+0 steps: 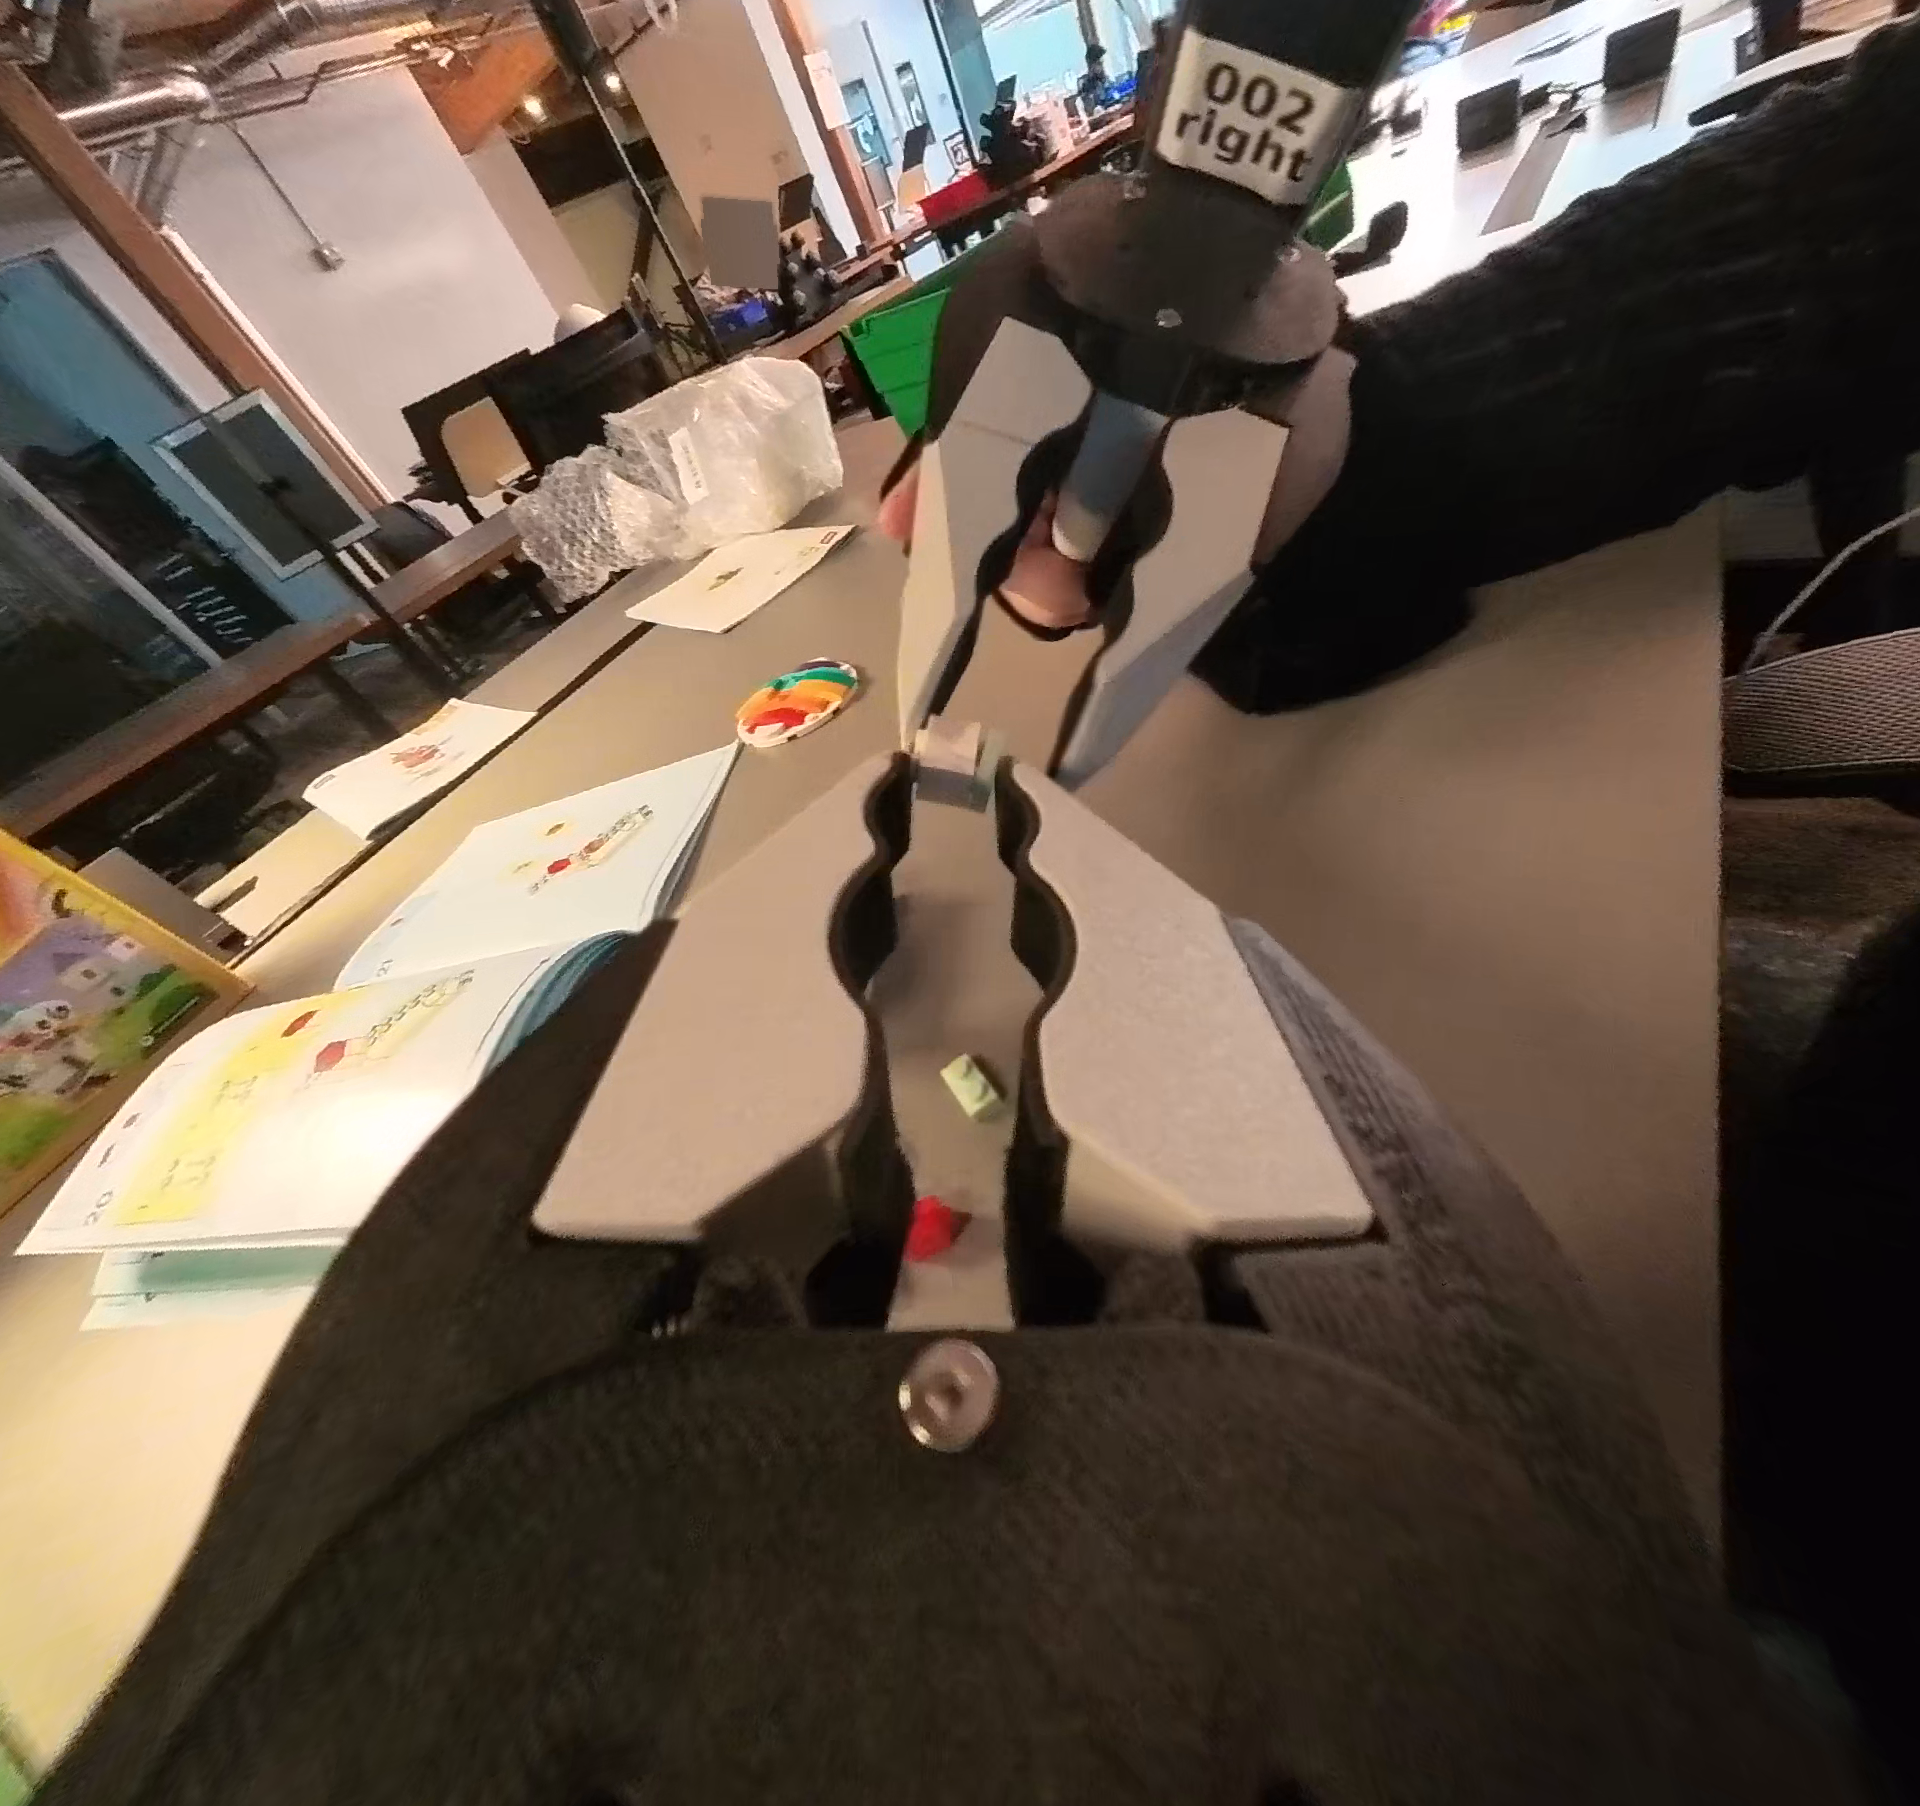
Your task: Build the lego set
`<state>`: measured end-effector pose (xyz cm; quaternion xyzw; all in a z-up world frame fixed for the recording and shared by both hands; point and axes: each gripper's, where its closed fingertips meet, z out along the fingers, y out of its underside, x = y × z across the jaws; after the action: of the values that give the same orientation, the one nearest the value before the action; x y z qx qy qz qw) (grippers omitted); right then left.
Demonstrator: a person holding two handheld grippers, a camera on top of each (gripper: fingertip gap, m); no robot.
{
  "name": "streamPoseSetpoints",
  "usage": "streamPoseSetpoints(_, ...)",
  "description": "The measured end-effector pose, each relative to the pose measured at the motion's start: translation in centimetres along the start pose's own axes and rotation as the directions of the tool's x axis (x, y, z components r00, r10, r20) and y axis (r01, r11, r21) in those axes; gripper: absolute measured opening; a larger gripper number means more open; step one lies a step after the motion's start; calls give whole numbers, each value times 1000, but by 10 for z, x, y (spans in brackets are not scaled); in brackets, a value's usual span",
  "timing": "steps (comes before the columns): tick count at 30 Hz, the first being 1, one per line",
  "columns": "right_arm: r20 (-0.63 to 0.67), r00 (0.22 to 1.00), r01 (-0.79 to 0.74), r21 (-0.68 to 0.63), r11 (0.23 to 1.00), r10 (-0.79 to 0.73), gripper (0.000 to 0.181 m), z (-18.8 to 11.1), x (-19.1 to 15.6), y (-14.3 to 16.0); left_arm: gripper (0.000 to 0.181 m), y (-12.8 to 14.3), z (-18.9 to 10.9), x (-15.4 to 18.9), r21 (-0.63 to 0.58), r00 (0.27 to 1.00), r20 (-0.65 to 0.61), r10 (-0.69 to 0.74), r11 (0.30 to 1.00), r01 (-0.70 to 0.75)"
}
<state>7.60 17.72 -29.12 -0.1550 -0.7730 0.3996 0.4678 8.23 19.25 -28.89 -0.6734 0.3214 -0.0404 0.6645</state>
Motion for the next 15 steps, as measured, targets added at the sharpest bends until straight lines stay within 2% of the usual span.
streamPoseSetpoints(7, 2, 1000, -1, -8, 1000, 1, 16, 0, 0, 2, 14, 3, -1, 3, -13, 999, -12, 32, 999, -32)
streamPoseSetpoints(12, 6, 1000, -19, -11, 1000, 19, 11, -2, -1, 1, 14, 0, -4, 3, 12, 999, -47, -17, 1000, 18)
streamPoseSetpoints(14, 36, 999, -19, -8, 1000, 20, 0, -1, -6, 0, 14, -4, -5, 0, 43, 998, -44, -53, 998, 55)
streamPoseSetpoints(15, 58, 998, -13, -19, 1000, 14, 0, 2, -11, 1, 14, -7, -5, 6, 56, 994, -88, -68, 996, 73)
